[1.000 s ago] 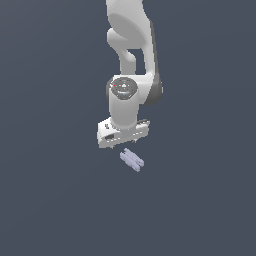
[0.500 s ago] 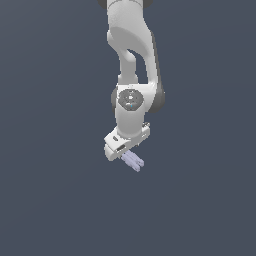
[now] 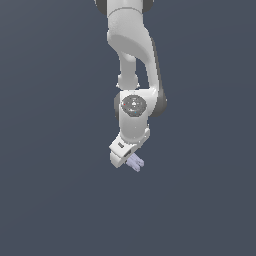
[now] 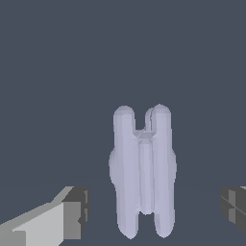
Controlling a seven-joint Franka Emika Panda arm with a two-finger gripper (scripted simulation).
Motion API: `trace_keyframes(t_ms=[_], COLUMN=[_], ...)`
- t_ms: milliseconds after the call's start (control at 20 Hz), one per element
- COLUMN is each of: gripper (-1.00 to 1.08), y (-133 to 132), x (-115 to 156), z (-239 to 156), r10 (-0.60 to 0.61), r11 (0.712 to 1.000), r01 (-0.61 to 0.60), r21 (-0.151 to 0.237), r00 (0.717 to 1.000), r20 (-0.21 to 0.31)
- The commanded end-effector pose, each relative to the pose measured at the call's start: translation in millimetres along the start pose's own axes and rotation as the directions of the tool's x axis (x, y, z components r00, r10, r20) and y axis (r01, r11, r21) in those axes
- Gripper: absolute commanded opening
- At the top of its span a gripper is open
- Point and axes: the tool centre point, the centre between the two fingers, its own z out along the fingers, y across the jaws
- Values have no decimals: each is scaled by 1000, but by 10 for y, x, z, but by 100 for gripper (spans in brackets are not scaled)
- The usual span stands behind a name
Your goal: Pick up the object and move it to a goal position.
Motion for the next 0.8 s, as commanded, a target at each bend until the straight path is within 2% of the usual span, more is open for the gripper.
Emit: trace_keyframes(t_ms=[0, 400, 750], gripper=[100, 100, 100], y=[-3, -4, -16], x=[22, 26, 26], z=[19, 64, 392], r10=[-24, -32, -36], r11=[1000, 999, 999], r01=[24, 32, 36], r21=[0, 1, 0], r00=[1000, 999, 999], r20=[-3, -4, -4])
